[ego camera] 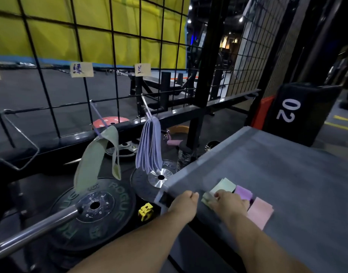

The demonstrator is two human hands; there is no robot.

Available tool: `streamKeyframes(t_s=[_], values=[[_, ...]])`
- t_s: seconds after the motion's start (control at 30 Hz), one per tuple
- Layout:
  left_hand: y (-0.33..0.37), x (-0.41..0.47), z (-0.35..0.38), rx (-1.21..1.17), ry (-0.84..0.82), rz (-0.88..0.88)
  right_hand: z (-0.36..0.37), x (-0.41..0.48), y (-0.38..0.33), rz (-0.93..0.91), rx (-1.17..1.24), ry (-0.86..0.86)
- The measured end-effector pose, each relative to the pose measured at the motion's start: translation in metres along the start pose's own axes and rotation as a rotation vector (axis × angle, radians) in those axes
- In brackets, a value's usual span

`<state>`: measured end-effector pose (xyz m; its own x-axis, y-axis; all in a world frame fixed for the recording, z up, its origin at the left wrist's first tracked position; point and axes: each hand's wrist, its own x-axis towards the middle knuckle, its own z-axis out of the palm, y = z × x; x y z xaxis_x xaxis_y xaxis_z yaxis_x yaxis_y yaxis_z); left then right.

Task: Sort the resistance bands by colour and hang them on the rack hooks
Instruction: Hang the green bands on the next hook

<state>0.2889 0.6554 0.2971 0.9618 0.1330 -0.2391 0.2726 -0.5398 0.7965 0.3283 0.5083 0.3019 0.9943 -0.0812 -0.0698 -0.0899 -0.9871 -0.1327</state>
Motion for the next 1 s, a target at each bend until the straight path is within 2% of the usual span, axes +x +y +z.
streamKeyframes(t_s=[0.2,0.37,0.67,0.8,1.0], values=[[0.018,0.006,-0.001,0.059,-0.002,0.052,-0.006,0.003,0.001,-0.009,0.097,0.054],[0.024,0.01,0.0,0.111,0.025,0.154,-0.026,-0.002,0.001,-0.063,0.158,0.305],[0.028,-0.002,-0.008,0.05,0.189,0.269,-0.058,-0.029,-0.018,-0.137,0.575,0.458],[0.034,-0.017,-0.023,-0.058,0.215,0.342,-0.066,-0.045,-0.034,-0.236,0.802,0.432],[0.029,-0.042,-0.045,-0.189,0.268,0.447,-0.08,-0.066,-0.054,-0.218,1.019,0.298]])
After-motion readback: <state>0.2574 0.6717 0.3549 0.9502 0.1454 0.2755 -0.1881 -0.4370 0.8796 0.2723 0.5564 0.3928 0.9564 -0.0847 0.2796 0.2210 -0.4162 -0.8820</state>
